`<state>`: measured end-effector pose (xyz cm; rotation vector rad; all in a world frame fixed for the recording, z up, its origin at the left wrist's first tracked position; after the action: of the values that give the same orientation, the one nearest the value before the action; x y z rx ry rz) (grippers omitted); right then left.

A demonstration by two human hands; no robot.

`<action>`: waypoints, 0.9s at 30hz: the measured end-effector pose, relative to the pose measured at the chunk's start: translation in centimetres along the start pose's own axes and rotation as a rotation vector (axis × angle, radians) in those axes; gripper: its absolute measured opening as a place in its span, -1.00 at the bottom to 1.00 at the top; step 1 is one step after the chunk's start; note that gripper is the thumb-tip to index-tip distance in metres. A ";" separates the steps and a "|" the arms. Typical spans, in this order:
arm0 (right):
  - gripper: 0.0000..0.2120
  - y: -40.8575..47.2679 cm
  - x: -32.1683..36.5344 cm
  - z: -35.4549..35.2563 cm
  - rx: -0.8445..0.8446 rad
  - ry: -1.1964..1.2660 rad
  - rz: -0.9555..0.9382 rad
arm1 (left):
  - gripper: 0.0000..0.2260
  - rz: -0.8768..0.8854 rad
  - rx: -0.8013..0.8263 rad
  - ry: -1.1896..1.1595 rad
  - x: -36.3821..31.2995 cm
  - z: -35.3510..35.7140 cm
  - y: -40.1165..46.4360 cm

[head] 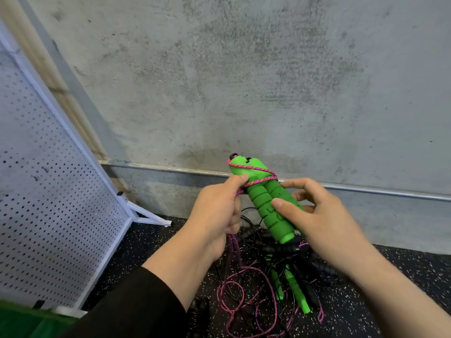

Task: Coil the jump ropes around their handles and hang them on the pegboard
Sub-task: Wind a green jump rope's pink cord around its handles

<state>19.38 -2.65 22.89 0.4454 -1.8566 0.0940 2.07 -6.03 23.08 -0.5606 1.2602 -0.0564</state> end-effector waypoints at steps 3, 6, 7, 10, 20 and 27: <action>-0.66 0.1 0.2 0.0 0.011 0.301 0.135 | -0.63 0.009 0.031 0.009 0.1 0.2 -0.1; -0.59 -0.1 0.2 0.5 0.073 0.523 0.230 | -0.60 0.025 0.047 0.000 0.1 0.5 -0.2; -0.63 -0.2 0.2 0.7 0.128 0.588 0.250 | -0.60 0.028 0.054 0.005 0.1 0.7 -0.3; -0.85 -0.5 0.2 1.2 0.186 0.611 0.294 | -0.62 0.052 0.091 0.048 0.3 1.2 -0.8; -0.78 -0.9 0.4 1.4 0.132 0.615 0.293 | -0.53 0.111 0.115 0.162 0.1 1.3 -1.1; -0.73 0.3 0.7 -0.7 0.008 -0.144 -0.037 | -0.63 0.013 0.169 0.264 -0.1 0.7 -1.0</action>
<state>19.70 -2.40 23.81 0.5035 -1.9888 0.0451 2.92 -6.66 23.71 -0.4066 1.4996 -0.2300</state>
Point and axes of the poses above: each hand's wrist, its own y-axis towards the middle knuckle, its own z-axis out of the palm, x = y × z, the point moved 1 cm from there along y, towards the middle knuckle, and after that the axes turned 7 degrees about -z, right-handed, at the moved point
